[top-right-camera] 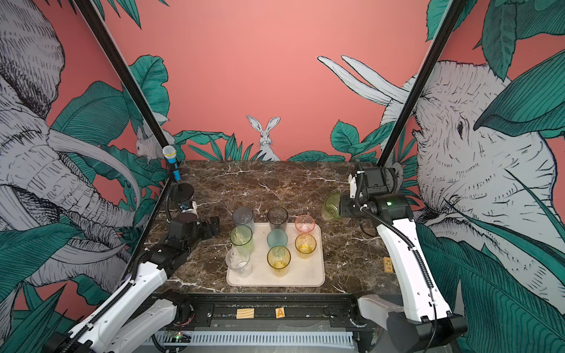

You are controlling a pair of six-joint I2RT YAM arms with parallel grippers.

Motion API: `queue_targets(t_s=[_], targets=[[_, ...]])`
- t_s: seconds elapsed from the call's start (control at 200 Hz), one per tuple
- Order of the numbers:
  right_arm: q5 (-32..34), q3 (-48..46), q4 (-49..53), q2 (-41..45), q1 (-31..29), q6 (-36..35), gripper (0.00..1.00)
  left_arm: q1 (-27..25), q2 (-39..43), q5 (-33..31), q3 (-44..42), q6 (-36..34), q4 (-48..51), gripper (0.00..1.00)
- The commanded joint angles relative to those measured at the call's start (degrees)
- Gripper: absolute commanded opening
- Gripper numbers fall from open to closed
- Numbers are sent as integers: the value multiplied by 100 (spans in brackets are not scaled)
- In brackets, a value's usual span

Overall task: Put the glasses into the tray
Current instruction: 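Lift the green tumbler with the right gripper and carry it toward the tray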

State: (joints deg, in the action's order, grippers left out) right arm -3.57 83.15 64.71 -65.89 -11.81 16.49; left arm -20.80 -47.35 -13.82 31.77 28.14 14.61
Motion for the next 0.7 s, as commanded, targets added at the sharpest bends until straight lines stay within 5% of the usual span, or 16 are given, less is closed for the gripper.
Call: queue_targets(t_s=[0.0, 0.695], targets=[[25, -124, 177, 352, -211, 76, 0, 16, 26, 77, -61, 95, -106, 100], [912, -2043, 162, 2038, -2662, 1153, 0, 17, 44, 218, 18, 165, 51, 99]])
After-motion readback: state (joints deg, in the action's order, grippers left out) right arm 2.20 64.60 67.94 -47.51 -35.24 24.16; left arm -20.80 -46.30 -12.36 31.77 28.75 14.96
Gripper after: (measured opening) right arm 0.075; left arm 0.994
